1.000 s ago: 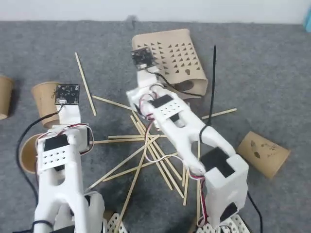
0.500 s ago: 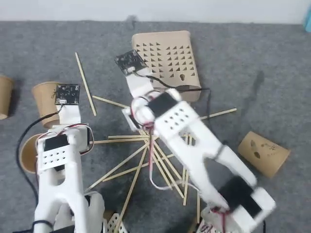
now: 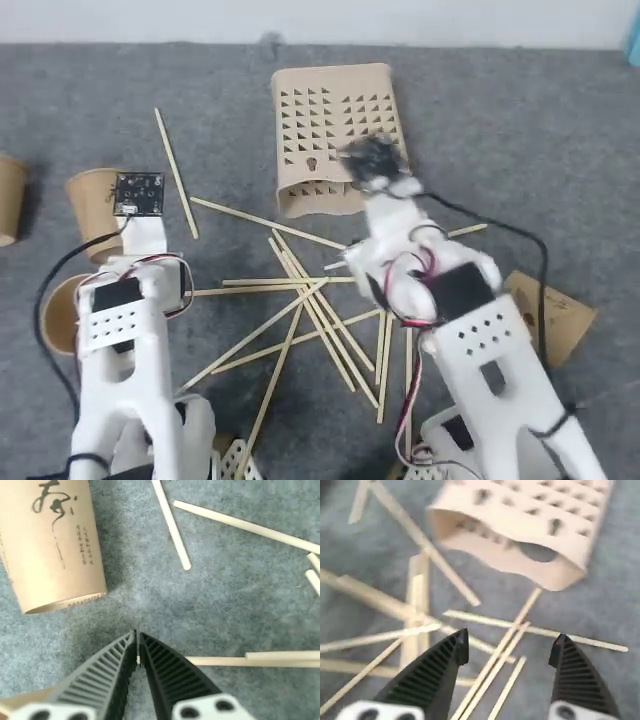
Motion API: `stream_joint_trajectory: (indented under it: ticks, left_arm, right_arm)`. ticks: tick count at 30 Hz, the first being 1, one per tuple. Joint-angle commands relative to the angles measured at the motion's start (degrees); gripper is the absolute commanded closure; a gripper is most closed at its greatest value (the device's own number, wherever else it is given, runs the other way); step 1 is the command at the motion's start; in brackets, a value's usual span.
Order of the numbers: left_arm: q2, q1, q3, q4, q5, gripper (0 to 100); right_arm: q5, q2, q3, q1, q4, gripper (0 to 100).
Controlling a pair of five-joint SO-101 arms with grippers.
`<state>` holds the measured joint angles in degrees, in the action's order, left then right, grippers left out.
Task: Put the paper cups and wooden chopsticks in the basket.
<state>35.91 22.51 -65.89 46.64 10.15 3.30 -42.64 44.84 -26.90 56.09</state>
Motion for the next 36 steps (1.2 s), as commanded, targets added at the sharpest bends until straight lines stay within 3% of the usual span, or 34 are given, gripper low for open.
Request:
stream_joint_trajectory:
  ticks: [1,6,15,29,31,34,36]
  left_arm:
    - [0.35,-0.79,-0.13,-0.62,0.18,99]
    - [0.35,-0.62,-0.13,-0.62,0.18,99]
    - [0.35,-0.88,-0.13,-0.62,0.18,99]
    - [0.35,-0.88,-0.04,-0.62,0.18,99]
    - [0.35,-0.88,-0.04,-0.62,0.18,99]
    - [0.35,-0.88,0.04,-0.7,0.18,99]
    - [0.35,-0.88,0.04,-0.7,0.18,99]
  right_arm:
    - [1.14,-2.42,13.54,4.97,-25.63,73.2]
    - [1.23,4.44,22.07,8.13,-48.84,73.2]
    - [1.14,34.33,10.29,11.56,-63.78,73.2]
    - [1.05,63.34,-17.67,11.65,-64.13,73.3]
    - [1.23,65.89,-19.6,11.65,-63.52,77.6]
    - [0.97,65.01,-20.66,11.65,-58.95,97.9]
    - [0.88,62.46,-20.66,11.65,-54.29,96.2]
